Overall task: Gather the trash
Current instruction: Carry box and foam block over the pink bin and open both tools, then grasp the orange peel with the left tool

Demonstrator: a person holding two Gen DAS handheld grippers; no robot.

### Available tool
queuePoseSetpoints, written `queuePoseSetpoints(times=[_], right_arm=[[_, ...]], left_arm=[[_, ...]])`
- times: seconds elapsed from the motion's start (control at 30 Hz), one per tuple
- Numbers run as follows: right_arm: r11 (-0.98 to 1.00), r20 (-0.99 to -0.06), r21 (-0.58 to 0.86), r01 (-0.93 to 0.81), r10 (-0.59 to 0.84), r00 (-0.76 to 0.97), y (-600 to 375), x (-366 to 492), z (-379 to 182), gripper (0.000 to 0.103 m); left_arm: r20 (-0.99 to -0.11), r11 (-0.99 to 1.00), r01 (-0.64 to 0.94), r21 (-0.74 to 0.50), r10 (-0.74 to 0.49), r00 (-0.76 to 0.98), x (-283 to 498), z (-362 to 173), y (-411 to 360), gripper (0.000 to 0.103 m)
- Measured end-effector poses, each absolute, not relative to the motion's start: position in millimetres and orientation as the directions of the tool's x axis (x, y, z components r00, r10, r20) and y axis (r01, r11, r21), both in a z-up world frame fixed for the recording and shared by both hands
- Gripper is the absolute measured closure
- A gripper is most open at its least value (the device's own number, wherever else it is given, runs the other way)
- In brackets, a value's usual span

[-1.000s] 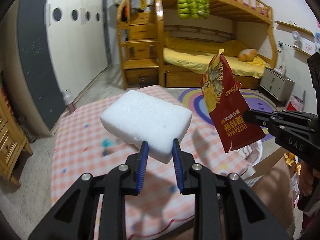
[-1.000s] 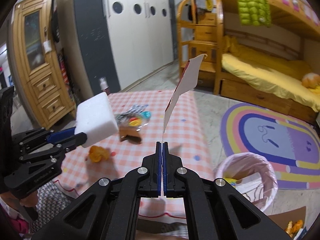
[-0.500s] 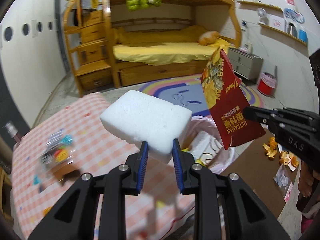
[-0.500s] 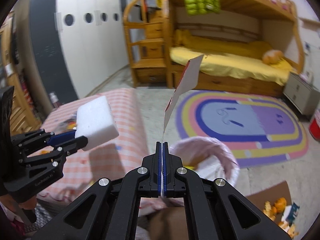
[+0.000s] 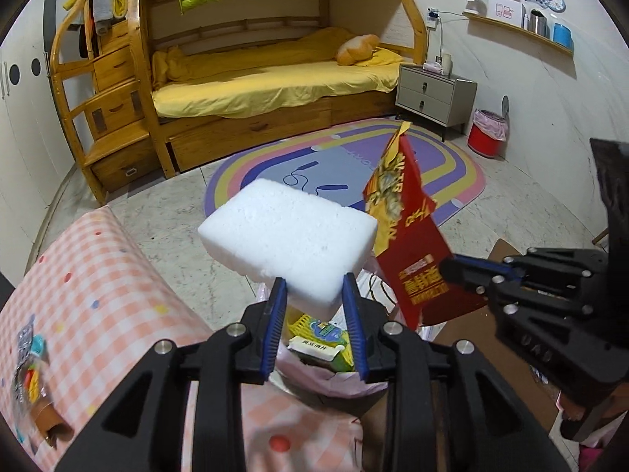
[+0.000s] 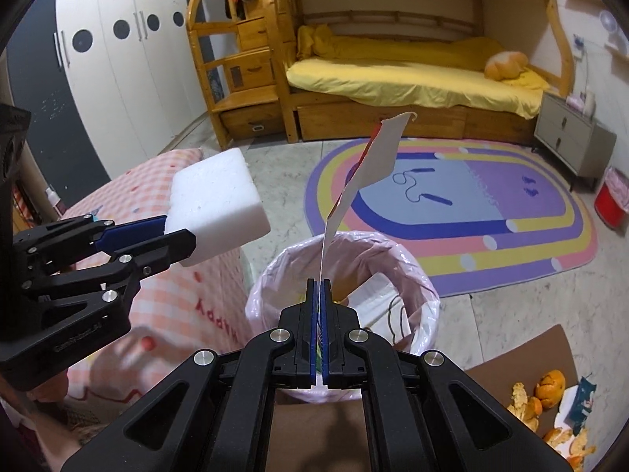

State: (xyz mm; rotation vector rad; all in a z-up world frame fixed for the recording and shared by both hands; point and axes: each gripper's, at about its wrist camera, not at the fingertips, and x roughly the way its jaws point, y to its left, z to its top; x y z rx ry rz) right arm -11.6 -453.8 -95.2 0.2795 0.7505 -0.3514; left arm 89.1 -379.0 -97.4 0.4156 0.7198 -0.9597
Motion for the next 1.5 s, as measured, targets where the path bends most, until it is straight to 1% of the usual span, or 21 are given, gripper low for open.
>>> queuePoseSetpoints(times=[0.03, 0.1, 0.13, 0.23, 0.43, 0.67, 0.73, 0.83, 0.93, 1.0, 1.1, 1.2, 1.23, 1.33, 1.4, 1.5], right_arm=[[0.902, -0.713, 0.127, 0.412, -0.206, 0.670, -459, -8, -101, 0.099], [0.895, -0.728, 0.128, 0.428, -0.209, 0.653, -464, -6, -106, 0.081], [0.886, -0.731, 0.129, 0.444, -0.218, 0.647, -467, -7, -109, 0.079], [0.873, -0.731, 0.147, 0.465, -0.221, 0.646, -469, -15, -108, 0.079], [0.881, -0.706, 0.156, 0.447, -0.217, 0.674, -454, -30, -85, 0.079], [0.922, -0.648, 0.187, 0.339, -0.143, 0.748, -408, -34, -43, 0.079], [0.935, -0.636, 0.192, 0.298, -0.112, 0.763, -390, -32, -34, 0.079], [0.954, -0.628, 0.191, 0.231, -0.062, 0.776, -361, -26, -25, 0.077], [0.967, -0.628, 0.187, 0.174, -0.019, 0.778, -334, -20, -20, 0.069], [0.973, -0.625, 0.186, 0.137, 0.009, 0.780, -316, -16, -17, 0.055], [0.980, -0.630, 0.175, 0.094, 0.038, 0.776, -294, -8, -15, 0.047], [0.984, -0.638, 0.166, 0.060, 0.060, 0.768, -275, -1, -17, 0.043], [0.986, -0.640, 0.161, 0.048, 0.067, 0.765, -268, 1, -18, 0.043], [0.988, -0.652, 0.151, 0.020, 0.085, 0.753, -252, 9, -23, 0.043], [0.989, -0.658, 0.145, 0.009, 0.090, 0.747, -245, 10, -24, 0.043], [0.992, -0.670, 0.127, -0.010, 0.093, 0.736, -235, 15, -28, 0.043]], left_arm=[[-0.723, 0.521, 0.853, 0.006, -0.587, 0.364, 91, -99, -382, 0.063], [-0.728, 0.527, 0.850, 0.001, -0.583, 0.362, 94, -100, -383, 0.055], [-0.729, 0.530, 0.848, 0.000, -0.581, 0.363, 95, -101, -381, 0.054], [-0.729, 0.542, 0.840, 0.006, -0.573, 0.375, 95, -99, -372, 0.051], [-0.711, 0.615, 0.788, 0.008, -0.551, 0.438, 95, -81, -336, 0.051], [-0.670, 0.721, 0.693, 0.027, -0.501, 0.548, 88, -55, -269, 0.045], [-0.662, 0.749, 0.662, 0.040, -0.476, 0.579, 83, -50, -252, 0.040], [-0.657, 0.791, 0.610, 0.046, -0.436, 0.615, 79, -44, -221, 0.036], [-0.657, 0.831, 0.552, 0.070, -0.379, 0.652, 76, -41, -190, 0.036], [-0.650, 0.859, 0.506, 0.077, -0.342, 0.678, 75, -39, -166, 0.036], [-0.648, 0.885, 0.461, 0.065, -0.314, 0.693, 76, -39, -135, 0.033], [-0.650, 0.909, 0.410, 0.076, -0.267, 0.711, 74, -46, -107, 0.026], [-0.656, 0.915, 0.397, 0.073, -0.256, 0.710, 73, -51, -97, 0.022], [-0.673, 0.940, 0.332, 0.073, -0.200, 0.713, 76, -66, -75, 0.016], [-0.697, 0.942, 0.332, 0.043, -0.210, 0.686, 81, -77, -64, 0.016], [-0.707, 0.951, 0.306, 0.051, -0.182, 0.683, 84, -88, -58, 0.016]])
